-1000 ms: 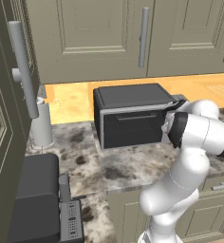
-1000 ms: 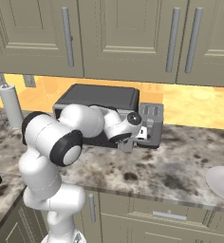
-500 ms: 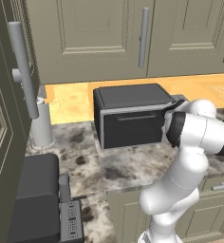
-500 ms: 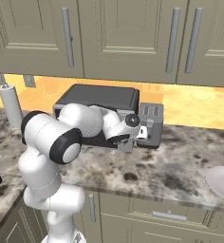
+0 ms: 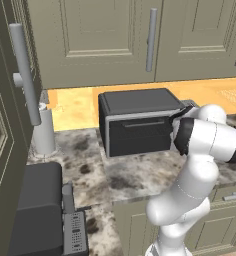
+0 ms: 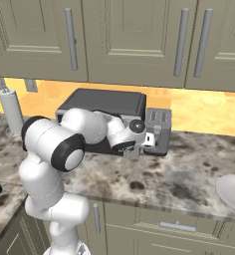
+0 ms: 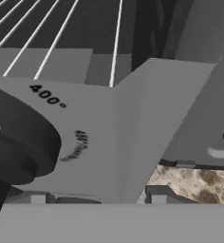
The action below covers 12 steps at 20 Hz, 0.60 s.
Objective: Pick up the bagel from the plate, place it on the toaster oven rack, close the door, and set the timer.
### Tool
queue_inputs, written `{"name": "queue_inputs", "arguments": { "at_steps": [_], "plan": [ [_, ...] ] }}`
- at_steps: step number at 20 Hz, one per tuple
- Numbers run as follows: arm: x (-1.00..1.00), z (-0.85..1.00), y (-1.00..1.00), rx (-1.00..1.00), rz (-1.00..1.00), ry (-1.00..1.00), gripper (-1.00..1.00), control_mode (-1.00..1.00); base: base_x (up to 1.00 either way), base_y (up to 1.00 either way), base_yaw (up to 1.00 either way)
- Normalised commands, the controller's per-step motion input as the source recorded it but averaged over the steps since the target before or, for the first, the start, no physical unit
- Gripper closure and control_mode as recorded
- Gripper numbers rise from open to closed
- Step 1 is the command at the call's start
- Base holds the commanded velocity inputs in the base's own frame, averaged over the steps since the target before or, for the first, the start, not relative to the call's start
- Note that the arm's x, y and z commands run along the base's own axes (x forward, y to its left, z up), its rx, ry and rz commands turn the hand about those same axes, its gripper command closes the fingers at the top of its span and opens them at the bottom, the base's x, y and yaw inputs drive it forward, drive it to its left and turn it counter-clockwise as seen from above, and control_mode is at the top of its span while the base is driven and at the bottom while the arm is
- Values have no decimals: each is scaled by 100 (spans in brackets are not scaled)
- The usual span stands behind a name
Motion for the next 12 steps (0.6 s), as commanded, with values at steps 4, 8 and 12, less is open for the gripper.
{"name": "queue_inputs", "arguments": {
  "at_steps": [4, 8, 12],
  "plan": [
    [25, -31, -42, 8, 0, 24, 100, -100, 0, 0, 0],
    [24, -31, -50, 11, 0, 25, 100, -100, 0, 0, 0],
    [20, -40, -64, 20, 4, 23, 100, -100, 0, 0, 0]
  ]
}}
